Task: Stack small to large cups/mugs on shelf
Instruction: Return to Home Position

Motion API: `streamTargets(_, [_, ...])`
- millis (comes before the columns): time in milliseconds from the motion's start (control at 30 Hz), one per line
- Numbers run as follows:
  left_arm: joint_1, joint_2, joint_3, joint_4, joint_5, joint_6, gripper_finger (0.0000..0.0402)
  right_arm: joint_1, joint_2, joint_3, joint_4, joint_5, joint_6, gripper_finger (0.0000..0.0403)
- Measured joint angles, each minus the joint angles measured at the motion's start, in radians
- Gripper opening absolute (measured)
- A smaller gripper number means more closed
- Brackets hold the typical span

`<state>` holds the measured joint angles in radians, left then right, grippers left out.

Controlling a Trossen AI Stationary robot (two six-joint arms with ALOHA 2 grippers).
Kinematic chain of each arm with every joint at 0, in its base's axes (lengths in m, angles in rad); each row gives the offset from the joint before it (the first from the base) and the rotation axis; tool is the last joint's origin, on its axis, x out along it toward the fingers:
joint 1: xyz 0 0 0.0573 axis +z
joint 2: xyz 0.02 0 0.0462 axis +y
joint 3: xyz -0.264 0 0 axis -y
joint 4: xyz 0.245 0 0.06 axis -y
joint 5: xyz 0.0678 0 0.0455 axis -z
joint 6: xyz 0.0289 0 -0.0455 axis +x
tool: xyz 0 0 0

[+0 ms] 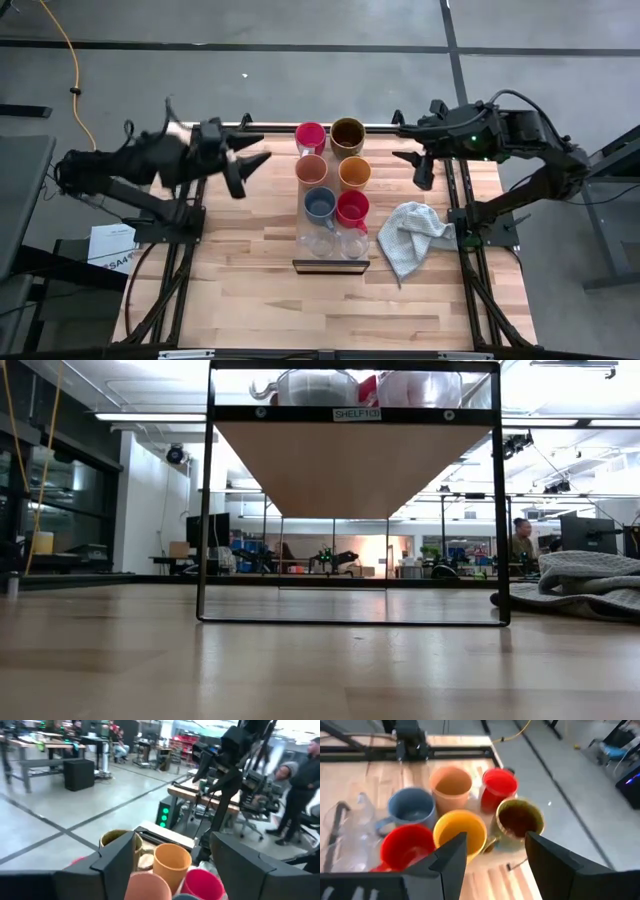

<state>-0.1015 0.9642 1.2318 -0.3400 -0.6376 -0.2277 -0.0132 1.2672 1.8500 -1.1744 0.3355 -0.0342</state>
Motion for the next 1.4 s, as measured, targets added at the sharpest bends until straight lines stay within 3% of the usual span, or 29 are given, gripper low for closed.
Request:
streamTargets(233, [0.36,0.002,-0.04,-0.009,0.525,0.012,0.0208,0.0,-0.027,0.0,-0.137,-0.015,0.094,0.0193])
streamTargets(400, [0.532,-0.01,-0.042,0.007,0.724,0.013,0.0191,0.0,-0.066,0.0,-0.134,-0.002,0.104,0.0193])
streamTargets(567, [0.573,-0.066,-0.006,-0.008,0.694,0.015,0.0174,-0.017,-0.104,0.0,0.009,0.027,0.019,0.0192])
streamTargets(733, [0.573,-0.124,-0.005,-0.079,0.642,-0.028,0.0142,-0.049,-0.115,-0.008,0.175,-0.083,-0.068,0.0192])
streamTargets(867, [0.572,-0.153,-0.005,-0.109,0.645,-0.116,0.0111,-0.077,-0.159,-0.185,0.336,-0.162,-0.087,0.0192])
streamTargets(1100, [0.572,-0.172,-0.006,-0.095,0.656,-0.121,0.0073,-0.112,-0.369,-0.56,0.661,-0.164,-0.011,0.0192])
streamTargets(1267, [0.57,-0.162,-0.006,-0.077,0.658,-0.121,0.0032,-0.111,-0.524,-0.678,0.781,-0.13,0.053,0.0184])
streamTargets(1400, [0.519,-0.149,-0.015,-0.047,0.662,-0.118,0.0006,-0.111,-0.601,-0.724,0.783,-0.084,0.067,0.0132])
